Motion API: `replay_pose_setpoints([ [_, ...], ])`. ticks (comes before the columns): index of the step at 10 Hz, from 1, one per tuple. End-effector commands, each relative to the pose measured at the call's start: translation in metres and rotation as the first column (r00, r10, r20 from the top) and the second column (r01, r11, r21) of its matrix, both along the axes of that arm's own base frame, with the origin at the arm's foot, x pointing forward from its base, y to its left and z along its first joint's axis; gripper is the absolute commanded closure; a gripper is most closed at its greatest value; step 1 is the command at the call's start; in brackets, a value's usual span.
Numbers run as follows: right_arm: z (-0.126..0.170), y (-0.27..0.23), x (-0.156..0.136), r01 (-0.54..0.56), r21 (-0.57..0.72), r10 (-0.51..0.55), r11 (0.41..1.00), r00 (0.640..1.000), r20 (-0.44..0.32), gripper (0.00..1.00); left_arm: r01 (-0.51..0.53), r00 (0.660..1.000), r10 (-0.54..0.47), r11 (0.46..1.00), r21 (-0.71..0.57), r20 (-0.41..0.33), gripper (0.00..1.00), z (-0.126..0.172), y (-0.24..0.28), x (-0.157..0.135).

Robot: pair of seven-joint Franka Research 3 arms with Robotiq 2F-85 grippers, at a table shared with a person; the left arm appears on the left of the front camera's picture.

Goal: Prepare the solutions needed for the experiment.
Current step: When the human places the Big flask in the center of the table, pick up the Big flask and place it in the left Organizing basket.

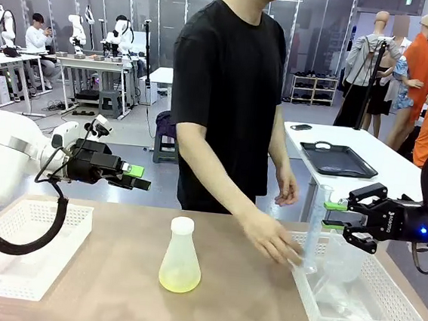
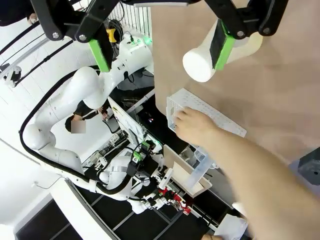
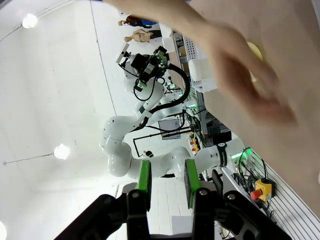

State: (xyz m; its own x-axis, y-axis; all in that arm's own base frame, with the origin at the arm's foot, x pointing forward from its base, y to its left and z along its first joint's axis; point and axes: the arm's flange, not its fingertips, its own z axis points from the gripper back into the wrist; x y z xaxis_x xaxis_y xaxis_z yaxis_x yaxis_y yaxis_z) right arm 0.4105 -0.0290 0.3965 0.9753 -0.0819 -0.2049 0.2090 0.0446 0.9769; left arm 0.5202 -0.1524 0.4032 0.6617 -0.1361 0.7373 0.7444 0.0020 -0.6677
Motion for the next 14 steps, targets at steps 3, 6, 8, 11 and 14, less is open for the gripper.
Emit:
replay_pose_setpoints([
  [3, 0.000, 0.000, 0.000, -0.001, 0.004, 0.001, 1.000, 1.000, 0.001, 0.64, -0.010, 0.988, 0.006, 1.000, 0.023, 0.155, 0.00, -0.004, -0.034, 0.004],
  [6, 0.000, 0.000, 0.000, -0.001, 0.004, 0.001, 1.000, 1.000, 0.001, 0.64, 0.019, 0.900, -0.028, 0.999, 0.025, 0.435, 0.00, -0.015, -0.066, -0.002],
  [8, 0.000, 0.000, 0.000, -0.001, 0.004, 0.001, 1.000, 1.000, 0.001, 0.64, 0.093, 0.773, -0.066, 0.996, -0.010, 0.631, 0.00, -0.031, -0.070, -0.005],
  [11, 0.000, 0.000, 0.000, -0.001, 0.004, 0.001, 1.000, 1.000, 0.001, 0.64, 0.117, 0.728, -0.076, 0.993, -0.014, 0.681, 0.00, -0.038, -0.069, -0.007],
  [14, 0.000, 0.000, 0.000, -0.001, 0.004, 0.001, 1.000, 1.000, 0.001, 0.64, 0.115, 0.729, -0.097, 0.993, 0.019, 0.678, 0.00, -0.038, -0.067, -0.006],
])
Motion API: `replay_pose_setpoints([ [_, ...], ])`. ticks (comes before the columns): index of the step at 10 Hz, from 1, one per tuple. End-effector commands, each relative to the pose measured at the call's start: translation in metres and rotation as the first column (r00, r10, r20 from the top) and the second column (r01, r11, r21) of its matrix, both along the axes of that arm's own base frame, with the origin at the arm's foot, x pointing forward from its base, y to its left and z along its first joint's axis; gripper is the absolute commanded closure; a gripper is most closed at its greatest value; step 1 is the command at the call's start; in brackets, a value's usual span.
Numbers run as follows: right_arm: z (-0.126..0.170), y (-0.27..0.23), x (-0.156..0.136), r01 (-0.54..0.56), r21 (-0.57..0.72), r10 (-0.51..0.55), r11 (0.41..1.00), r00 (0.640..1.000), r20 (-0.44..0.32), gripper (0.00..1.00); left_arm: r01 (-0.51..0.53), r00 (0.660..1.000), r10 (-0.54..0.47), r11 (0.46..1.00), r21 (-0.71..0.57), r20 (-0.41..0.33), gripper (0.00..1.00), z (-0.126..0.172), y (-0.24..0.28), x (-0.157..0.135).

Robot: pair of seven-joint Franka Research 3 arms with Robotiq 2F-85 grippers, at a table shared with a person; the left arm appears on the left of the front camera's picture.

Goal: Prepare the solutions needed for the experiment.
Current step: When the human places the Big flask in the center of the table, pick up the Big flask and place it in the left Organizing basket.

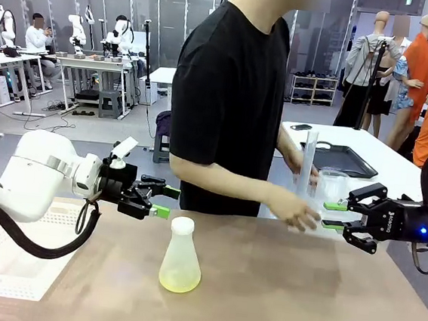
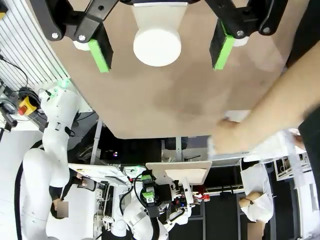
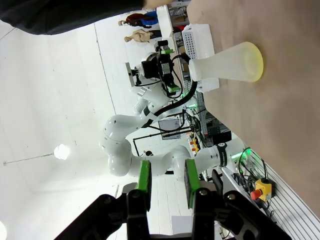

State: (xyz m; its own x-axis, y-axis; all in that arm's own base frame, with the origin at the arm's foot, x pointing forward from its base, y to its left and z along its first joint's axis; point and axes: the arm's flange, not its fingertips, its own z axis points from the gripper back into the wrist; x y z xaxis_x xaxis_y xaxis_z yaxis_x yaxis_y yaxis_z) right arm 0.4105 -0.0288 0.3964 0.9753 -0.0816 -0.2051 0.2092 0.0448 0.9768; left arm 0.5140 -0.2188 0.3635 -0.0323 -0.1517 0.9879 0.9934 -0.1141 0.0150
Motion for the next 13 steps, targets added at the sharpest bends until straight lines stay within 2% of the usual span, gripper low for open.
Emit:
replay_pose_setpoints([
  [1, 0.000, 0.000, 0.000, -0.001, 0.004, 0.001, 1.000, 1.000, 0.001, 0.64, -0.001, 1.000, 0.001, 1.000, 0.000, -0.001, 0.00, 0.002, 0.000, 0.000],
  [3, 0.000, 0.000, 0.000, -0.001, 0.004, 0.001, 1.000, 1.000, 0.001, 0.64, 0.000, 1.000, 0.000, 1.000, 0.000, 0.000, 0.00, 0.000, 0.000, 0.000],
  [4, 0.000, 0.000, 0.000, -0.001, 0.004, 0.001, 1.000, 1.000, 0.001, 0.64, -0.006, 0.999, 0.004, 0.999, 0.046, 0.042, 0.00, -0.002, -0.002, 0.003],
  [7, 0.000, 0.000, 0.000, -0.001, 0.004, 0.001, 1.000, 1.000, 0.001, 0.64, 0.039, 0.999, -0.040, 0.999, 0.027, 0.009, 0.00, -0.022, 0.003, 0.016],
  [10, 0.000, 0.000, 0.000, -0.001, 0.004, 0.001, 1.000, 1.000, 0.001, 0.64, 0.081, 0.997, -0.081, 0.996, 0.041, 0.015, 0.00, -0.049, -0.003, 0.030],
  [13, 0.000, 0.000, 0.000, -0.001, 0.004, 0.001, 1.000, 1.000, 0.001, 0.64, 0.128, 0.991, -0.130, 0.991, 0.041, 0.032, 0.00, -0.062, -0.012, 0.032],
])
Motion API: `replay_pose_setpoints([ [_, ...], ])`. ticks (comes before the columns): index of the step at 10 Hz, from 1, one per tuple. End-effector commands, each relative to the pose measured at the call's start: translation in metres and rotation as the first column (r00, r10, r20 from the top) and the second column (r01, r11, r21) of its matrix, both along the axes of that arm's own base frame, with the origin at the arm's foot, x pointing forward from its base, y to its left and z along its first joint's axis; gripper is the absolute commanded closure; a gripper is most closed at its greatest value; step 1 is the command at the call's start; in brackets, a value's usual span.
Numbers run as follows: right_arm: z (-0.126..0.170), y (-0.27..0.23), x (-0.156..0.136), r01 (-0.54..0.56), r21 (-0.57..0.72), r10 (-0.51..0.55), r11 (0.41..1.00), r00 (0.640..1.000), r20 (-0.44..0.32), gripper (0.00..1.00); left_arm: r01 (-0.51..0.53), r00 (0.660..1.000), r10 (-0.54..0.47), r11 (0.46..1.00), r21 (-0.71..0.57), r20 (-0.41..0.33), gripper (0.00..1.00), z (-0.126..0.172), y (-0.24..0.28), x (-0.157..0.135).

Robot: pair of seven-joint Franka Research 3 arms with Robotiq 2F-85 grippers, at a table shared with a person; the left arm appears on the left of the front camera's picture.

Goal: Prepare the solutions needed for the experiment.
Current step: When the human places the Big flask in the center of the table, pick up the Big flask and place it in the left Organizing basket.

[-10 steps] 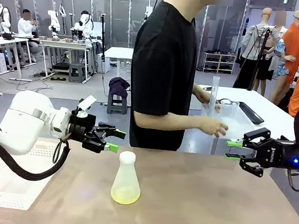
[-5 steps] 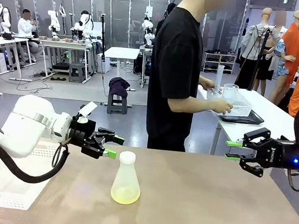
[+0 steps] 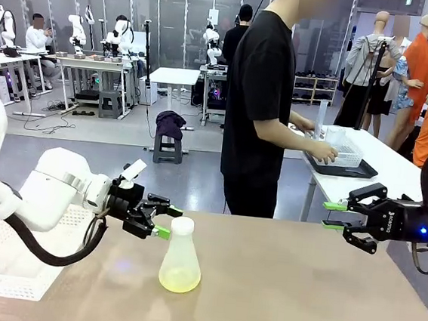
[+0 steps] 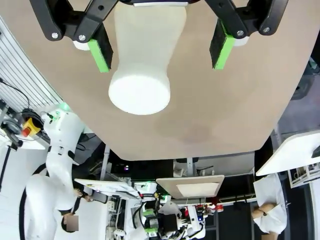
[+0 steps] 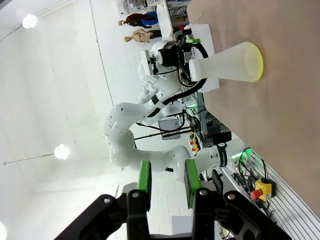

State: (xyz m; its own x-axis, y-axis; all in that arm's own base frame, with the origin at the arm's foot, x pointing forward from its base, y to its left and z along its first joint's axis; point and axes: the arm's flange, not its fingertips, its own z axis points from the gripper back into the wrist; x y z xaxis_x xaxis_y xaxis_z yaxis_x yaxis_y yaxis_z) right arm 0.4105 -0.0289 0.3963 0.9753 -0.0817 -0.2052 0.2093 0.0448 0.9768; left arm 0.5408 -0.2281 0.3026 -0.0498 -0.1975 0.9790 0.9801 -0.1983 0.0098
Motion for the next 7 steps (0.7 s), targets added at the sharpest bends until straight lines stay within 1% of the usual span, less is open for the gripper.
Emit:
replay_pose_setpoints([
  [1, 0.000, 0.000, 0.000, -0.001, 0.004, 0.001, 1.000, 1.000, 0.001, 0.64, 0.063, 0.997, -0.062, 0.998, -0.010, 0.039, 0.00, -0.005, -0.005, 0.004],
  [2, 0.000, 0.000, 0.000, -0.001, 0.004, 0.001, 1.000, 1.000, 0.001, 0.64, 0.108, 0.994, -0.107, 0.994, -0.025, 0.035, 0.00, -0.009, -0.007, 0.001],
  [3, 0.000, 0.000, 0.000, -0.001, 0.004, 0.001, 1.000, 1.000, 0.001, 0.64, 0.124, 0.992, -0.123, 0.992, -0.026, 0.028, 0.00, -0.012, -0.008, 0.000],
  [7, 0.000, 0.000, 0.000, -0.001, 0.004, 0.001, 1.000, 1.000, 0.001, 0.64, 0.147, 0.989, -0.146, 0.987, -0.064, 0.007, 0.00, -0.026, -0.020, 0.003],
])
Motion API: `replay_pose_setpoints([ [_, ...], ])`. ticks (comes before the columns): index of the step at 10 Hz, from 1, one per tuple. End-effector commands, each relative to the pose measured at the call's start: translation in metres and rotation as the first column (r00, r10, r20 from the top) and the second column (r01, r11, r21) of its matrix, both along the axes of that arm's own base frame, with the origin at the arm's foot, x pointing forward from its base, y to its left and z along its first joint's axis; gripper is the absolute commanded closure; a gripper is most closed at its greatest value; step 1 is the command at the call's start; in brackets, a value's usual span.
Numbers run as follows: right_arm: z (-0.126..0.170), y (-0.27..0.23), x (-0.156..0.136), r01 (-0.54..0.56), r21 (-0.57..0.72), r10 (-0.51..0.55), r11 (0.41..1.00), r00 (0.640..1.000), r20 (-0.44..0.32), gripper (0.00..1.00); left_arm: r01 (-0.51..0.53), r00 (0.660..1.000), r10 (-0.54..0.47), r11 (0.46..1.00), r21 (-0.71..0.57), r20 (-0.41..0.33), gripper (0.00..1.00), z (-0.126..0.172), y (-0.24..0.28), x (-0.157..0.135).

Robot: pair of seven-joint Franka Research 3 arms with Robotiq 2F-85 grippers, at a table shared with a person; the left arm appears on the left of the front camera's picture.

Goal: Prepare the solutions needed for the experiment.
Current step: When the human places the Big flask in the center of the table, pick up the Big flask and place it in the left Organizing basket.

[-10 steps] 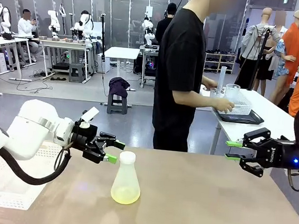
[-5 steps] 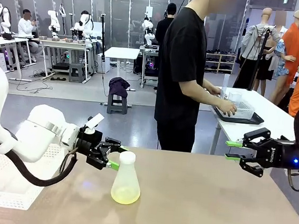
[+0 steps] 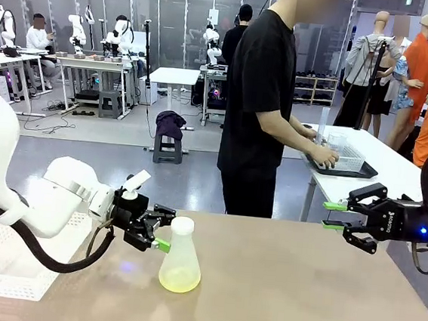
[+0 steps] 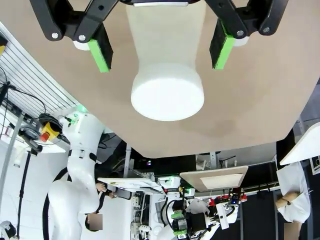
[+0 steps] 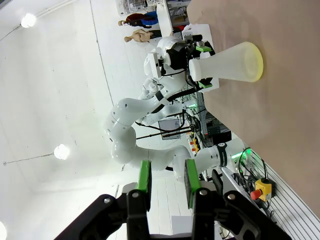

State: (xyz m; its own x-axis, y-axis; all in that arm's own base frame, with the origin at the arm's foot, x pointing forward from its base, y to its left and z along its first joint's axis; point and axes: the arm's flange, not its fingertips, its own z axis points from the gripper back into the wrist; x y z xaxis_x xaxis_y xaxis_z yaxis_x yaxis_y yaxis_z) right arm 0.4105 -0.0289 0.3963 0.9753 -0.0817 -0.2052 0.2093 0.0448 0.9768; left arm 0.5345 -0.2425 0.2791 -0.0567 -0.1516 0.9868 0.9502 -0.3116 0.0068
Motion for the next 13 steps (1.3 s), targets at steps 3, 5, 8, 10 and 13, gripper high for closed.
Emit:
replay_pose_setpoints([
  [3, 0.000, 0.000, 0.000, -0.001, 0.004, 0.001, 1.000, 1.000, 0.001, 0.64, 0.049, 0.999, -0.049, 0.997, -0.055, -0.001, 0.00, -0.011, -0.014, 0.013],
  [5, 0.000, 0.000, 0.000, -0.001, 0.004, 0.001, 1.000, 1.000, 0.001, 0.64, 0.084, 0.996, -0.086, 0.994, -0.067, -0.022, 0.00, -0.015, -0.022, 0.012],
  [8, 0.000, 0.000, 0.000, -0.001, 0.004, 0.001, 1.000, 1.000, 0.001, 0.64, 0.116, 0.990, -0.123, 0.988, -0.103, -0.064, 0.00, -0.021, -0.036, 0.014],
  [10, 0.000, 0.000, 0.000, -0.001, 0.004, 0.001, 1.000, 1.000, 0.001, 0.64, 0.106, 0.989, -0.116, 0.989, -0.107, -0.088, 0.04, -0.023, -0.038, 0.016],
  [13, 0.000, 0.000, 0.000, -0.001, 0.004, 0.001, 1.000, 1.000, 0.001, 0.64, 0.087, 0.984, -0.105, 0.988, -0.125, -0.145, 0.34, -0.023, -0.035, 0.019],
])
